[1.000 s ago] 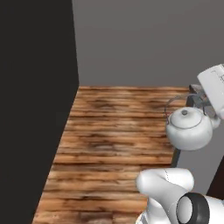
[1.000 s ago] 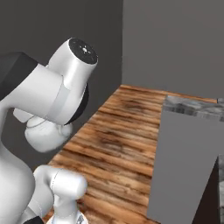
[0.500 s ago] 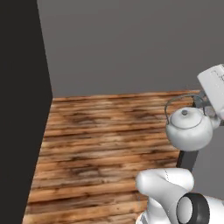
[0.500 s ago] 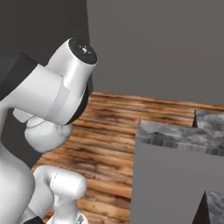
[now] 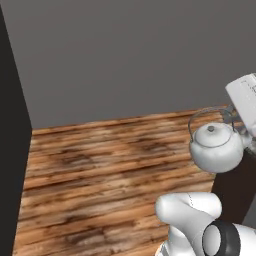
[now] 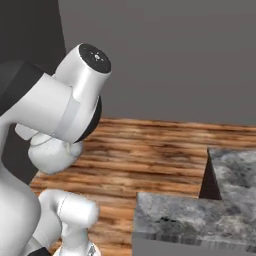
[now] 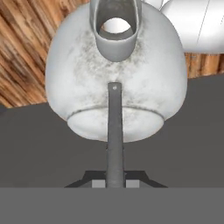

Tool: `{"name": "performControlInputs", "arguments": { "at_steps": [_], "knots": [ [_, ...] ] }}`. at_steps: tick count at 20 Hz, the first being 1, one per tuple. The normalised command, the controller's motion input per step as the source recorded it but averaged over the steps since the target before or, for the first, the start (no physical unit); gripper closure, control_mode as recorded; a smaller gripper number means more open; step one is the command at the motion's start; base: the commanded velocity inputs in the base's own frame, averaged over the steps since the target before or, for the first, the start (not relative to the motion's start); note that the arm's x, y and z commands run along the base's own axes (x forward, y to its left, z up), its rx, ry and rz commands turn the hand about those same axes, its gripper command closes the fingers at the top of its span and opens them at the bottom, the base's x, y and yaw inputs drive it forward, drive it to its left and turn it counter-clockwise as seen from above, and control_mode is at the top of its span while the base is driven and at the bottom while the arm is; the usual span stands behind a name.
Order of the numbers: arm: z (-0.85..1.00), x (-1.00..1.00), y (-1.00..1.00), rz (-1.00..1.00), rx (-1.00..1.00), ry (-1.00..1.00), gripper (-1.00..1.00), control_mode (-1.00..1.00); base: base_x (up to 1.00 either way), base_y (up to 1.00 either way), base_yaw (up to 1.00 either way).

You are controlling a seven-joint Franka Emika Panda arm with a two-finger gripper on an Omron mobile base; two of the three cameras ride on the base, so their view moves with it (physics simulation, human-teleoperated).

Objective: The kettle is done boiling. Turn off the stove, then wait for 300 timesteps before moving the kettle to the dining table.

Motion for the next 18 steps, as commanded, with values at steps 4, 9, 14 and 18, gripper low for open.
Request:
{"name": "performControlInputs", "arguments": {
  "at_steps": [4, 9, 14, 18],
  "knots": [
    [0.0, 0.0, 0.0, 0.0, 0.0, 0.0, 1.0, 1.0, 1.0, 0.27, -0.45],
    [0.0, 0.0, 0.0, 0.0, 0.0, 0.0, 1.0, 1.0, 0.9, 0.29, -0.52],
    [0.0, 0.0, 0.0, 0.0, 0.0, 0.0, 1.0, 1.0, 0.72, 0.26, -0.6],
    [0.0, 0.0, 0.0, 0.0, 0.0, 0.0, 1.0, 1.0, 0.53, 0.04, -0.67]
  ]
}}
